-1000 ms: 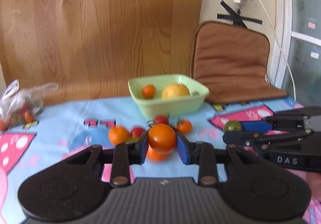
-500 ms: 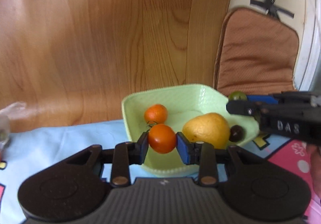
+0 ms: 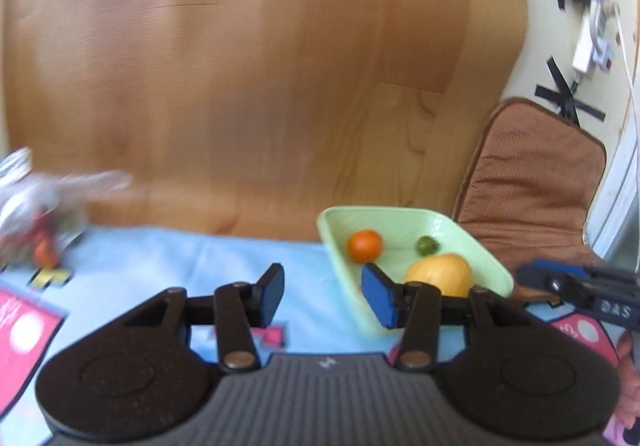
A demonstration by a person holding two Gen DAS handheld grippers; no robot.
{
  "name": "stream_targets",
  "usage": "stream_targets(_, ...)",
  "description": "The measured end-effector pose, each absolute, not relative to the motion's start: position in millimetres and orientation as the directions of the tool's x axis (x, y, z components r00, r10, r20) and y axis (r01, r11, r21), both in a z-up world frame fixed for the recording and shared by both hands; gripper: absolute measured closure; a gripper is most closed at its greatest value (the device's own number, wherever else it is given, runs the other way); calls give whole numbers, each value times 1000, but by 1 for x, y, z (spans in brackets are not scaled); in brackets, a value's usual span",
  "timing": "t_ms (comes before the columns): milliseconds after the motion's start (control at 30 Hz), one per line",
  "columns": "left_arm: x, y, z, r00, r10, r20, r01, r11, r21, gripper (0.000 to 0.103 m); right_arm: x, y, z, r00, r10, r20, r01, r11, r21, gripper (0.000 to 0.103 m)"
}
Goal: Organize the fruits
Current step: 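Carry the orange and green tomatoes into the green basket and open both tools, then grasp the dark red cherry with the left tool while the right tool grasps a mandarin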
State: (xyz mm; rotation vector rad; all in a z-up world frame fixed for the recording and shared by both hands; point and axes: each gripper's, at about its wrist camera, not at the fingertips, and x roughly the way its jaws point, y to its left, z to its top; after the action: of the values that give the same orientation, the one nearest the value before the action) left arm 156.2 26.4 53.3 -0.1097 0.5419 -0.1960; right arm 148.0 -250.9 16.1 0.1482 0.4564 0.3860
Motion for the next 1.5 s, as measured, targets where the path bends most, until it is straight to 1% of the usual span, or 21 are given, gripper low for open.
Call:
stream_targets(167, 105, 66, 38, 828, -173, -533, 75, 977, -201, 59, 105, -235, -1, 749, 480, -456, -398, 877, 269, 68)
stream_targets(267, 86, 71, 26, 808, -197, -555, 100, 975, -200, 59, 84, -213, -9, 711, 514, -480, -449, 857, 252, 68)
stream_targets(333, 82, 65, 21, 800, -220, -558, 143, 973, -179, 59, 75, -193, -9, 705, 516, -487, -489, 851, 194, 68)
stream_targets(367, 81, 62, 18, 795, -233, -560, 175, 972, -157, 57, 72, -184, -9, 707, 511, -488, -503, 849, 160, 68)
stream_targets(400, 81, 56, 15, 790, -244, -562, 212, 969, -124, 55, 71, -176, -8, 713, 506, -486, -513, 848, 130, 65)
stream_targets(467, 83, 43, 9, 784, -248, -569, 271, 961, -45, 53, 72, -162, -8, 731, 489, -477, -525, 849, 66, 54)
stream_targets(567, 94, 30, -3, 752, -263, -604, 343, 939, 18, 54, 77, -145, -12, 756, 451, -474, -530, 847, -40, 54)
stream_targets(600, 97, 29, -5, 744, -266, -613, 351, 936, 20, 55, 79, -141, -13, 757, 448, -477, -536, 842, -60, 54)
stream_targets(633, 100, 30, -7, 732, -279, -622, 362, 932, 8, 58, 83, -139, -15, 754, 447, -481, -544, 836, -75, 54)
stream_targets(700, 102, 31, -7, 730, -303, -612, 375, 927, -12, 73, 88, -133, -19, 750, 441, -493, -553, 827, -100, 54)
stream_targets(733, 102, 31, -7, 730, -308, -610, 375, 927, -19, 74, 90, -132, -21, 747, 441, -498, -558, 823, -108, 55)
stream_targets(767, 103, 32, -8, 734, -305, -606, 367, 930, -25, 74, 93, -129, -24, 740, 444, -505, -566, 817, -110, 56)
stream_targets(800, 102, 33, -9, 737, -302, -605, 359, 933, -29, 74, 95, -127, -25, 730, 444, -519, -572, 813, -108, 62)
stream_targets(867, 97, 34, -7, 743, -294, -601, 341, 939, -37, 74, 93, -127, -24, 733, 440, -518, -560, 823, -93, 62)
stream_targets(967, 80, 33, -3, 739, -319, -594, 360, 931, -52, 74, 78, -135, -19, 736, 449, -506, -555, 828, -72, 62)
stream_targets(1033, 62, 28, -2, 738, -327, -590, 374, 926, -45, 74, 65, -145, -17, 735, 455, -503, -551, 833, -50, 62)
stream_targets(1367, -13, -6, 4, 727, -377, -573, 405, 910, -85, 74, -16, -191, -13, 740, 456, -494, -508, 861, 32, 62)
stream_targets(1500, -30, -20, -4, 741, -352, -572, 390, 919, -60, 73, -34, -198, -19, 747, 453, -486, -496, 867, 45, 62)
